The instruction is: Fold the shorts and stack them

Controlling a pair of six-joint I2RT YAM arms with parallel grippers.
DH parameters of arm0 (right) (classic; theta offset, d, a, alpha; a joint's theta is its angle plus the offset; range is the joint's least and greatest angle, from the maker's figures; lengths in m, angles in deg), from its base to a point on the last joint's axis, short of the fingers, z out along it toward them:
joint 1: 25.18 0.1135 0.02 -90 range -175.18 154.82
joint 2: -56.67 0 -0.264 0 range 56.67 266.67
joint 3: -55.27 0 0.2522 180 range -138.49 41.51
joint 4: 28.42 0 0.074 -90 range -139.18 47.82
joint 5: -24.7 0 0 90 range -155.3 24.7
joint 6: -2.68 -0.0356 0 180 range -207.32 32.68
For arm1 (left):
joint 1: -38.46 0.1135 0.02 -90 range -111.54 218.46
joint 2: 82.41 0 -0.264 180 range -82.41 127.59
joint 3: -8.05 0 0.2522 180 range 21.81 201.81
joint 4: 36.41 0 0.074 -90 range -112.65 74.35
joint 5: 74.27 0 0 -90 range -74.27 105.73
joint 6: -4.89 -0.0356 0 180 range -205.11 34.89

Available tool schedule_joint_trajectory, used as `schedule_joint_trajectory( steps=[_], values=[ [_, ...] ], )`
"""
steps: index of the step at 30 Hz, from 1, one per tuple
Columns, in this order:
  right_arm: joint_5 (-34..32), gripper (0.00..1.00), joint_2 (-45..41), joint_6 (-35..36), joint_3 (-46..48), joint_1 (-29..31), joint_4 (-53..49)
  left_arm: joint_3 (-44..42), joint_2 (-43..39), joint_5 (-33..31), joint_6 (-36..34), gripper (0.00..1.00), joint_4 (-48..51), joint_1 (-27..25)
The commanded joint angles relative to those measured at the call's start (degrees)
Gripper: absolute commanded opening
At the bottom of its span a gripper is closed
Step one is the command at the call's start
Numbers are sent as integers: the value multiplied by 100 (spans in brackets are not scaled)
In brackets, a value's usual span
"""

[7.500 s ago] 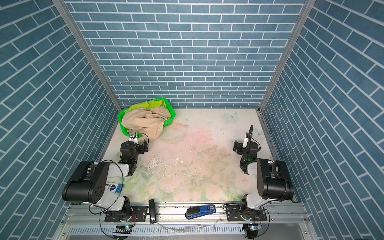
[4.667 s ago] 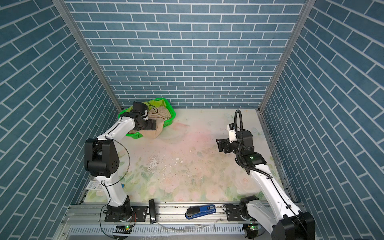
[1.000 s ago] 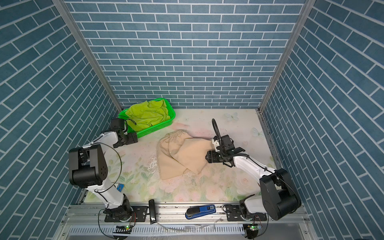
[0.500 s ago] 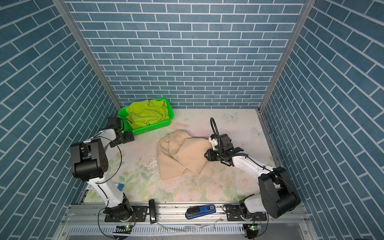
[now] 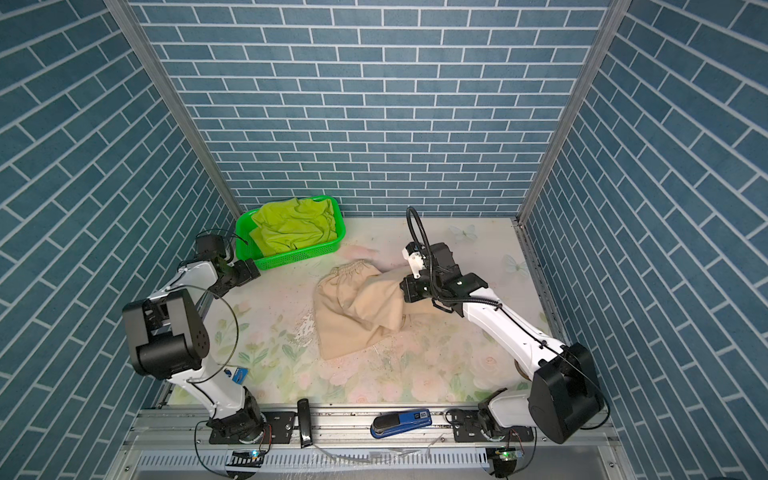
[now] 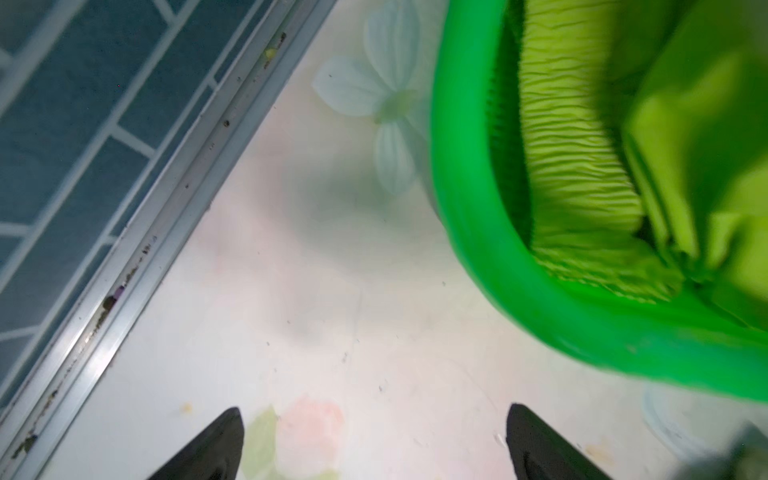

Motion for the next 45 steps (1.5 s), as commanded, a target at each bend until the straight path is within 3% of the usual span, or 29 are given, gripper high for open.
schedule_joint_trajectory(
  steps=[1,5,9,10,13,15,17,20,23,28,33,36,41,45],
  values=[
    [213,0,604,719,-1112,313,-759,-186,-599,514,155,100,711,-174],
    [803,0,1957,1249,-2494,720,-868,-134,-1662,346,102,100,1527,-174],
    [1264,0,3392,1254,-4005,926,-940,210,-2564,175,-23,100,2219,-174],
    [1229,7,3685,1220,-4399,956,-1011,298,-2709,284,-45,100,2397,-174],
    [1139,41,4064,1157,-5213,1030,-1086,384,-3016,773,-78,100,2785,-174],
    [965,52,3865,1096,-5269,1029,-915,298,-3211,1227,-64,100,2869,-229],
    [494,59,3442,1071,-5027,1013,-807,224,-3401,1463,-24,100,2879,-457],
    [-191,63,2465,894,-4409,910,-850,314,-3552,1355,-8,100,2995,-1246],
    [-622,71,1236,455,-3033,601,-564,481,-3573,1041,76,100,2958,-2257],
    [-1125,71,-434,-76,-782,-81,-802,601,-3376,971,400,100,2197,-3865],
    [-1293,74,-1945,-952,1062,-631,-674,1621,-2191,43,96,100,2572,-5543],
    [-1214,76,-2174,-1184,1730,-780,-554,2248,-1287,-278,-73,100,2696,-6275],
    [-1615,74,-2695,-1418,2165,-867,-697,3311,383,-801,-121,100,2659,-7151],
    [-2095,76,-3625,-1549,2276,-968,-951,4225,1584,-1211,175,100,3094,-7249]
  ],
)
